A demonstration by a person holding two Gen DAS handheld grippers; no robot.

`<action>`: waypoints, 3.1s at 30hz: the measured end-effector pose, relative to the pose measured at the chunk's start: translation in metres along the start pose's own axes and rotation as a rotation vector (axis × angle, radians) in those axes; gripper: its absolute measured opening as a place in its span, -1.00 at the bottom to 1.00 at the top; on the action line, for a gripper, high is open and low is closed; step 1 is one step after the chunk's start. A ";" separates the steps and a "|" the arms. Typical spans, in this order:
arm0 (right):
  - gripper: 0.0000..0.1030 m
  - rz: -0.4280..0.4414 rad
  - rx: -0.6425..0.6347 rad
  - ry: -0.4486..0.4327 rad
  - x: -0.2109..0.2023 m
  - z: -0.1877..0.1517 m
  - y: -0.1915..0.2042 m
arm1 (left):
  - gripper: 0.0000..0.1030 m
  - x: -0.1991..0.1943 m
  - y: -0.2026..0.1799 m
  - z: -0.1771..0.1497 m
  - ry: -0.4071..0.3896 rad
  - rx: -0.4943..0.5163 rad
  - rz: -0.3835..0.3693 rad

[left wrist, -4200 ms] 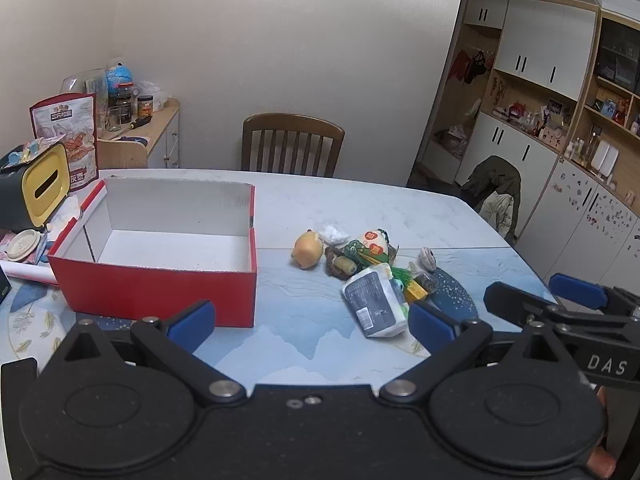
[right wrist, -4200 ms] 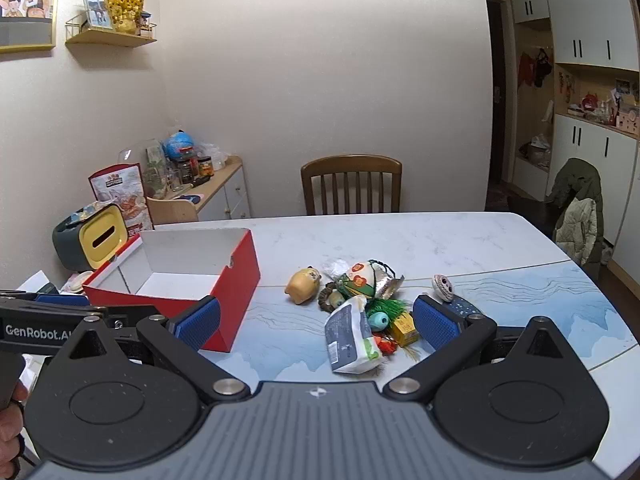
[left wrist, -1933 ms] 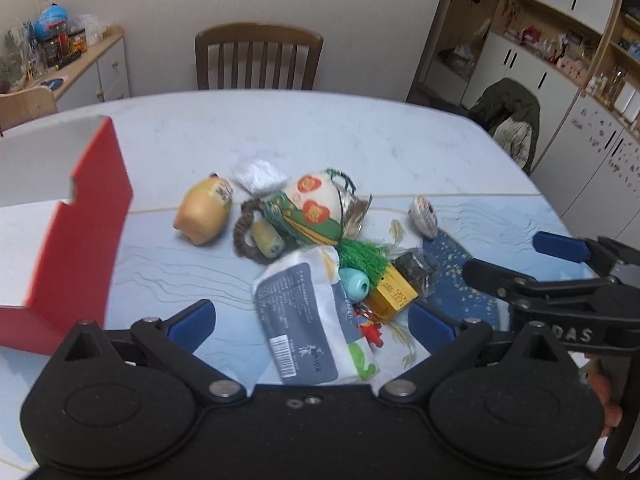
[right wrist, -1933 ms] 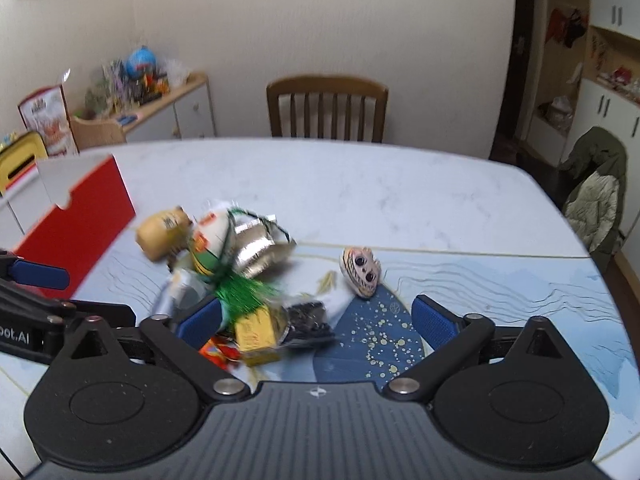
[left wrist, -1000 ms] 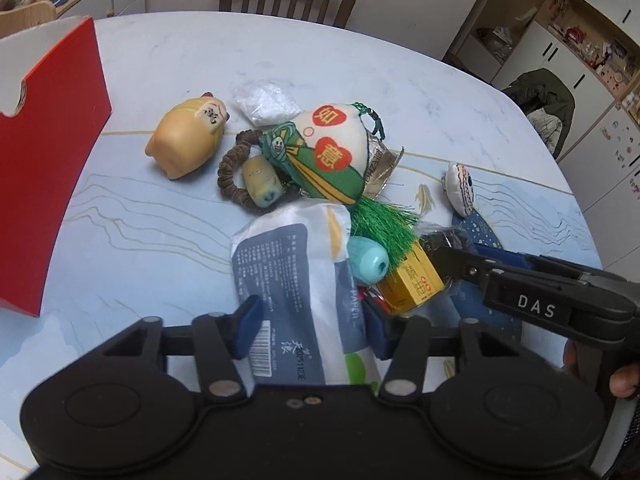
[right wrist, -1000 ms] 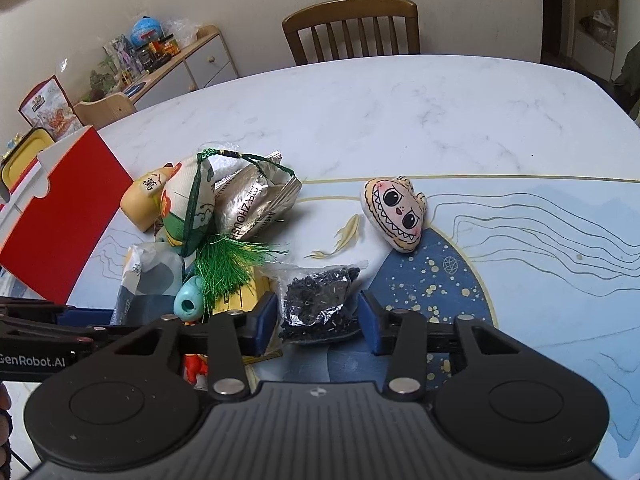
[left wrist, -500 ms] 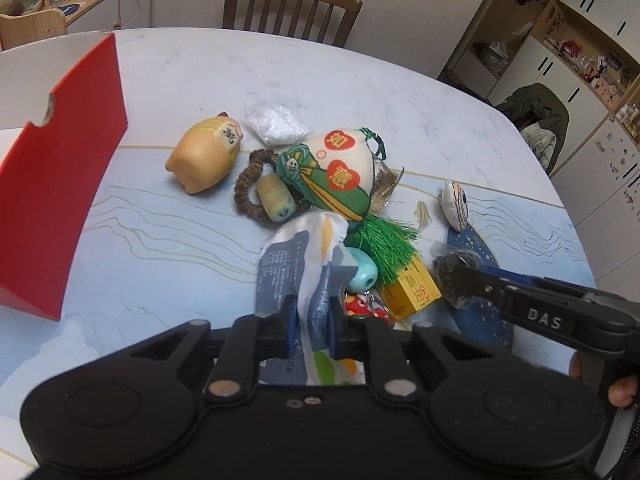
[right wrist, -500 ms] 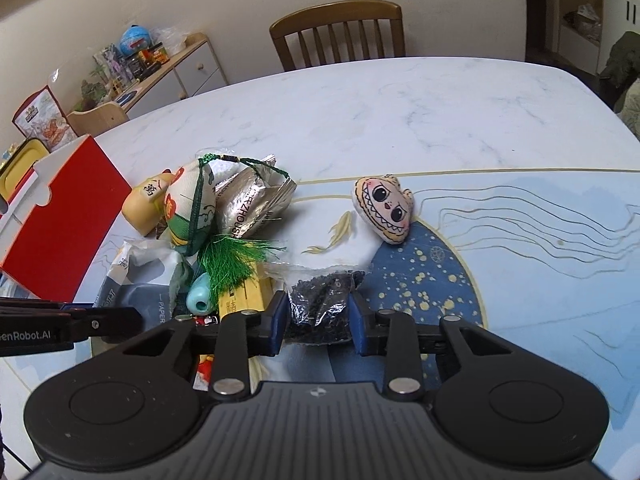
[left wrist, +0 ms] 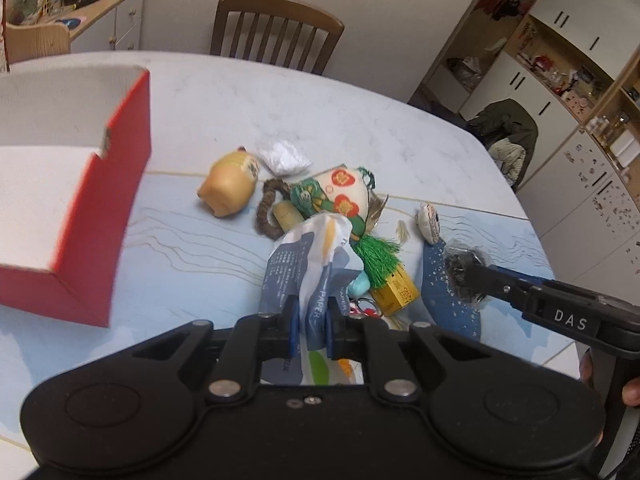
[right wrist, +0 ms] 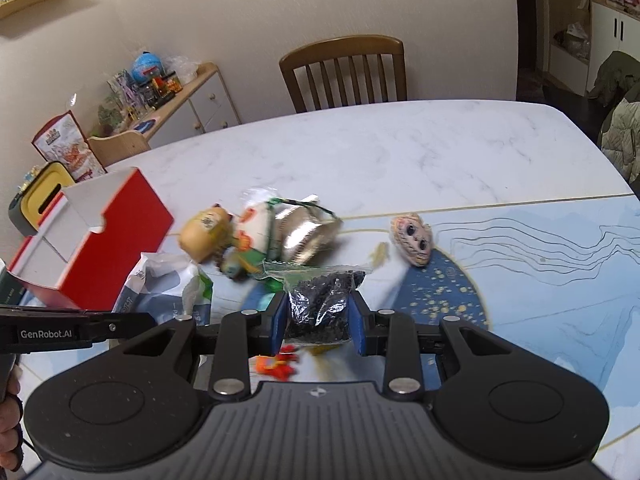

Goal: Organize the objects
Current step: 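Carry the black bag and white-blue packet with both grippers over the red box, then open both grippers to drop the bag and packet into the box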

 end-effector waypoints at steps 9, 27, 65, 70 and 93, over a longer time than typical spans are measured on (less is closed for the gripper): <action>-0.39 0.030 -0.051 -0.030 -0.019 0.009 0.072 | -0.80 -0.049 0.037 0.022 -0.016 0.041 -0.020; -0.39 0.136 -0.205 -0.070 0.011 0.047 0.230 | -0.80 -0.109 0.140 0.070 -0.106 0.048 -0.013; -0.39 0.018 -0.319 0.316 0.262 0.064 0.355 | -0.79 0.008 0.287 0.125 0.124 0.102 0.209; -0.39 0.015 -0.299 0.354 0.273 0.064 0.355 | -0.73 0.013 0.287 0.125 0.146 0.122 0.201; -0.08 0.057 -0.307 0.262 0.224 0.076 0.344 | 0.22 -0.015 0.267 0.122 0.102 0.191 0.152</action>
Point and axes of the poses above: each gripper's, at about its wrist camera, not at the fingertips, and x roughly the way its jaws point, y to its left, z to its top, the point moved 2 cm from there along x, roughly the way its jaws point, and after that the axes turned 1 degree about -x, right-handed, at the moved point
